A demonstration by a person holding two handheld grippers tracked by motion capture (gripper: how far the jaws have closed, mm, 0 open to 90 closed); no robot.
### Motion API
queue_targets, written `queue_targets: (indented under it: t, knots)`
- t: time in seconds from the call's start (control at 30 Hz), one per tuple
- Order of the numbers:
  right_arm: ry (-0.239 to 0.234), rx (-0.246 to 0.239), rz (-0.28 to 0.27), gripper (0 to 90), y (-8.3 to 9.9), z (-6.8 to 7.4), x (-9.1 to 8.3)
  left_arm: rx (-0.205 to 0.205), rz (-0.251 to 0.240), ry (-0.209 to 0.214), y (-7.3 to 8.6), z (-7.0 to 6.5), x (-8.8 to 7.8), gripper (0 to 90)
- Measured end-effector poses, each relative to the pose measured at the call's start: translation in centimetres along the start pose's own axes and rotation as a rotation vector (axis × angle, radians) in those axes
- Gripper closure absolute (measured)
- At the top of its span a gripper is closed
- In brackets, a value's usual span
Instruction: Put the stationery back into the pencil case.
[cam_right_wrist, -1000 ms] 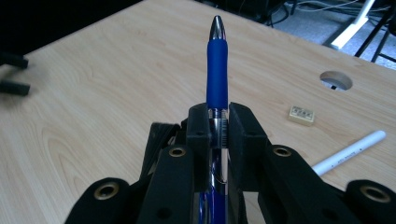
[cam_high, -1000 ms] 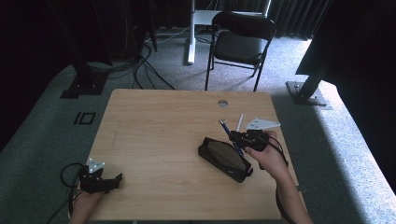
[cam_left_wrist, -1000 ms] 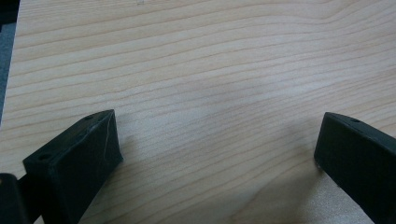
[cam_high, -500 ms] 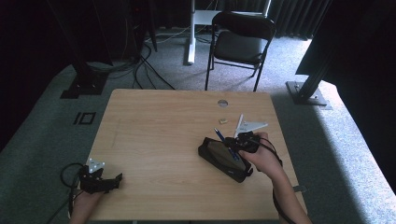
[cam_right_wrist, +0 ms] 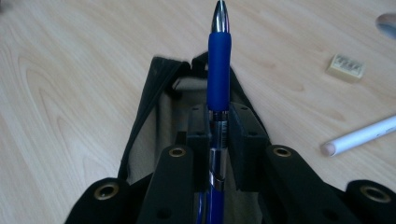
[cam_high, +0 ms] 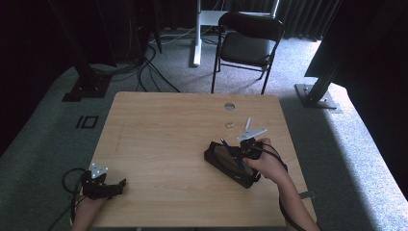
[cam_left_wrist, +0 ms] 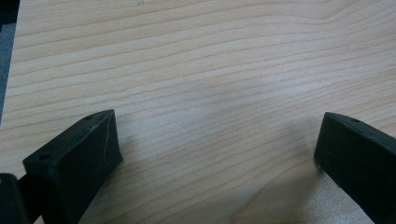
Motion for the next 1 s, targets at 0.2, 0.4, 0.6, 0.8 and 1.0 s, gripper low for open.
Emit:
queue_targets:
  t: [0.2, 0.4, 0.6, 0.8, 1.0]
  knots:
    - [-0.011, -0.02, 0.047, 79.4, 0.5, 0.2, 0.8, 0.0, 0.0, 0.0, 0.0, 0.0, 0.0, 0.6]
    - [-0.02, -0.034, 0.082, 79.4, 0.7, 0.5, 1.5, 0.0, 0.0, 0.0, 0.0, 0.0, 0.0, 0.6]
    - [-0.018, -0.043, 0.125, 79.4, 1.1, 0.6, 2.3, 0.001, 0.0, 0.0, 0.0, 0.0, 0.0, 0.6]
    - [-0.012, -0.051, 0.148, 79.4, 1.3, 0.5, 2.9, 0.0, 0.0, 0.0, 0.0, 0.0, 0.0, 0.6]
    - [0.005, -0.063, 0.183, 79.4, 1.5, 0.5, 3.3, 0.0, 0.0, 0.0, 0.0, 0.0, 0.0, 0.6]
Point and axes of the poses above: each handheld gripper's, and its own axes: x roughly forward along the jaws, y roughly out of its underside, z roughly to its left, the point moved 4 cm from there along x, roughly forward along the jaws, and after that the axes turned 10 degrees about -z, right-handed, at the moved point
